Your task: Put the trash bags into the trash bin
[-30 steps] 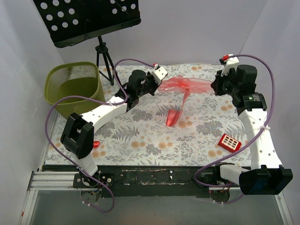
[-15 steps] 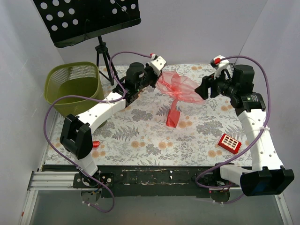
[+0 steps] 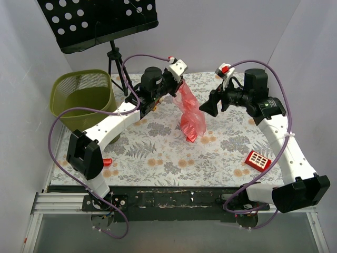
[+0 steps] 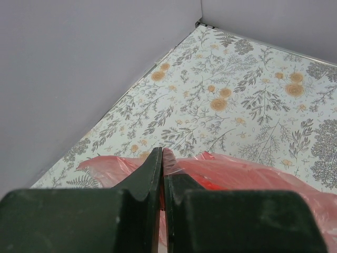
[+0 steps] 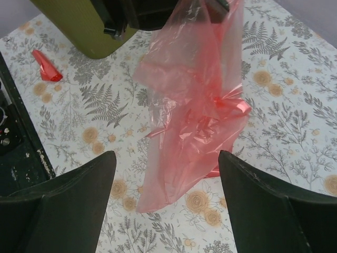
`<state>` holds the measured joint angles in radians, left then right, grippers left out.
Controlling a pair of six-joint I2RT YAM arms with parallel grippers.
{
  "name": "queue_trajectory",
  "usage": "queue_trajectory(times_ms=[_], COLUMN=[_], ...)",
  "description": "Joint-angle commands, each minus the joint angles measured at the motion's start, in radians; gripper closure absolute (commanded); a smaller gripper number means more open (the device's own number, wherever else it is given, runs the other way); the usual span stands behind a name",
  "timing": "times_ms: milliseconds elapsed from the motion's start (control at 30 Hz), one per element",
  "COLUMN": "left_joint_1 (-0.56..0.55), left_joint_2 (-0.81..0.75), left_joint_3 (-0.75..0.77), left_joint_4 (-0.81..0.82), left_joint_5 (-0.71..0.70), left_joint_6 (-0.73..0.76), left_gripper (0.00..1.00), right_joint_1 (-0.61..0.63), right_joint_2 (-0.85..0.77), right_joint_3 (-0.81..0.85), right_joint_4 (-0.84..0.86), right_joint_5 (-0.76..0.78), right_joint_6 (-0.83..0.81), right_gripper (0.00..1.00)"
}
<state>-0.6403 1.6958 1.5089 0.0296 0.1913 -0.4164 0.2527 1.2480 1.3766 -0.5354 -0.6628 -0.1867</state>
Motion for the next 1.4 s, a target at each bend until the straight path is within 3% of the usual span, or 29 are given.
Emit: queue_trajectory(times_ms=[0,233,500,533,700,767,867,967,1000,1033,1100,1167,1200,1300,1367], left_joint_1=[-0.006,-0.006,-0.007,-0.006,-0.007,-0.007,-0.007,-0.007,-0.007,-0.006,-0.007,-0.007,-0.007,-0.007,-0.004], left_joint_2=[-0.056,-0.047,-0.059,-0.062,-0.085,-0.091,-0.094,-0.094,-0.094,-0.094,-0.096,-0.097,-0.094,-0.093,-0.085], left_joint_3=[0.054,0.083,0.085,0.083,0.045,0.03,0.025,0.027,0.027,0.027,0.025,0.01,0.002,-0.041,-0.073], left_joint_4=[-0.01,-0.019,-0.023,-0.023,-0.022,-0.017,-0.013,-0.013,-0.014,-0.017,-0.022,-0.023,-0.02,-0.01,0.0], left_joint_5=[-0.021,-0.056,-0.056,-0.056,-0.05,-0.05,-0.038,-0.012,-0.004,0.0,0.002,-0.038,-0.061,-0.113,-0.11], left_joint_6=[-0.015,-0.045,-0.056,-0.056,-0.041,-0.039,-0.042,-0.05,-0.055,-0.056,-0.058,-0.053,-0.055,-0.07,-0.091], left_gripper=[1.0,1.0,1.0,1.0,1.0,1.0,1.0,1.0,1.0,1.0,1.0,1.0,0.9,0.4,0.3], right_joint_1=[0.049,0.114,0.165,0.165,0.165,0.165,0.165,0.165,0.165,0.165,0.165,0.163,0.163,0.152,0.149], right_joint_2=[-0.01,-0.001,0.073,0.085,0.1,0.096,0.091,0.096,0.1,0.105,0.117,0.125,0.126,0.11,0.091], right_joint_3=[0.001,-0.053,-0.05,-0.044,-0.014,-0.02,-0.034,-0.034,-0.031,-0.028,-0.008,0.027,0.045,0.088,0.104], right_joint_4=[0.012,0.066,0.156,0.163,0.18,0.181,0.184,0.193,0.195,0.199,0.195,0.187,0.181,0.172,0.161], right_joint_5=[-0.015,0.067,0.403,0.435,0.454,0.419,0.35,0.296,0.296,0.302,0.363,0.419,0.434,0.419,0.385], right_joint_6=[0.001,0.026,0.078,0.078,0.079,0.087,0.095,0.102,0.102,0.102,0.098,0.086,0.078,0.067,0.055], right_gripper=[0.13,0.11,0.12,0.16,0.52,0.53,0.43,0.48,0.54,0.65,0.98,0.99,0.99,0.99,0.99])
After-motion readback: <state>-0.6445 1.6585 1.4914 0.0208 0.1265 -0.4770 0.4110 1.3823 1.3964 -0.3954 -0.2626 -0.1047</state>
